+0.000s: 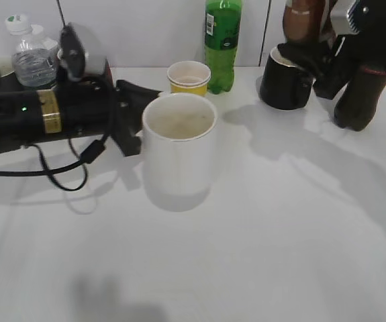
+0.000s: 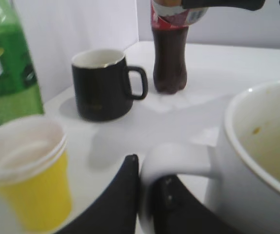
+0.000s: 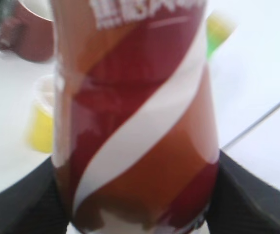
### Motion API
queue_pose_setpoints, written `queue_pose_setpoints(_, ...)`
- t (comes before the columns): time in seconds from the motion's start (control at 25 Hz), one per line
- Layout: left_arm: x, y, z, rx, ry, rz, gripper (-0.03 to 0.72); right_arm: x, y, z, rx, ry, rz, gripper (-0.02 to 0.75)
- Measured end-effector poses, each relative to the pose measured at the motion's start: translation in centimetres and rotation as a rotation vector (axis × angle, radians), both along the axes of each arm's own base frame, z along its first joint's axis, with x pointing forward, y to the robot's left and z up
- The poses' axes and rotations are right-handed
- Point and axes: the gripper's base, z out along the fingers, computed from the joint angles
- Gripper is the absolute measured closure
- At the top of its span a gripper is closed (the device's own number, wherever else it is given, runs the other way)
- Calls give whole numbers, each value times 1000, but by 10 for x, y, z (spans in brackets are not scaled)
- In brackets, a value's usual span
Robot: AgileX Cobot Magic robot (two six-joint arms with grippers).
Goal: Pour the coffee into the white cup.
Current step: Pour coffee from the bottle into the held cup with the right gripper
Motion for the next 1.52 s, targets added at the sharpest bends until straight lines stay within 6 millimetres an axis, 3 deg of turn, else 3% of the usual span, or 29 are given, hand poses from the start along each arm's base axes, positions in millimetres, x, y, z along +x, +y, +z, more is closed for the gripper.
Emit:
queue_pose_setpoints(0.2, 7, -31, 6, -3, 0, -25, 643, -7, -1, 16, -70, -117, 17, 198)
queue_pose_setpoints(0.44, 8, -60, 18, 14, -36, -49, 642, -9, -1, 17, -137, -175, 40, 199)
queue_pose_setpoints(1.0, 4, -70, 22, -15, -23, -41, 642, -9, 0, 17, -397, -420, 103, 199)
queue_pose_setpoints(1.52, 2, -73, 22, -22, -25, -55, 643, -10, 1, 19, -531, -578, 146, 199)
